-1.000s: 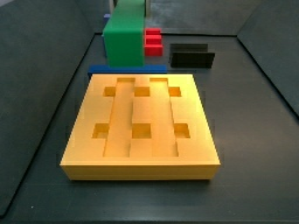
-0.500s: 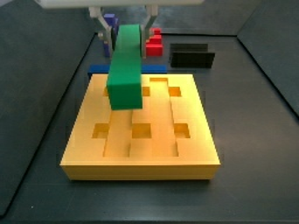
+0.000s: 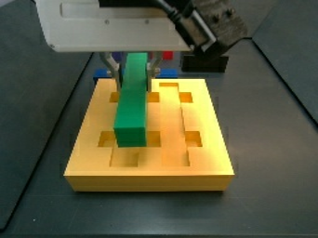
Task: Pick up the green object. Move up. Move to above the board. Insert the green object.
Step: Insert the green object.
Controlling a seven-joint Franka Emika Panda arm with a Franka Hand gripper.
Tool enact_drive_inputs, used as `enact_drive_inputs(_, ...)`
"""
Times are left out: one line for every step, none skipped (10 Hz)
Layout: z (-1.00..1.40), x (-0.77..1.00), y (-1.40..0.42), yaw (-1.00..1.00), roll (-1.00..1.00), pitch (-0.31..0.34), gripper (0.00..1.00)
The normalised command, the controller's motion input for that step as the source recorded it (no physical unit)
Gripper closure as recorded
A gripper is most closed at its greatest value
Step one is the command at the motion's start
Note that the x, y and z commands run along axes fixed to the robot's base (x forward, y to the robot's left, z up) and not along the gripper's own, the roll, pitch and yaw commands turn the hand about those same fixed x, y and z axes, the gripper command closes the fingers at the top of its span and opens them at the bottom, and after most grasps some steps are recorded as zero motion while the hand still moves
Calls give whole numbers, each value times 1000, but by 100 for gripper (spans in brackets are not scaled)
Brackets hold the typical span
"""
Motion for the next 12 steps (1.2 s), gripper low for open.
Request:
enact_drive_inputs(-357,-166,-149,111,143,-27,100)
enact_drive_inputs(-363,-177,-146,111,161,-21,100)
enact_drive_inputs(-360,-97,-143,80,127,-10,100)
enact_drive_inputs(-383,-126,-126,31,54,-24,100)
enact_drive_inputs(-360,-106,-80,0,0,-4,100)
enact_drive_inputs(-534,14,0,9,94,0,100)
enact_drive_inputs(-571,134,123,0,120,0,100)
enact_drive_inputs(-537,94,117,0,83,0,100)
enact_drive_inputs(-454,223,0,-17,-61,0,100)
enact_drive_inputs(-394,229,0,-69,-20,0,100)
enact_drive_inputs(-397,143,0,-71,-9,0,100)
enact_drive_inputs(-343,180,0,-69,-10,0,100)
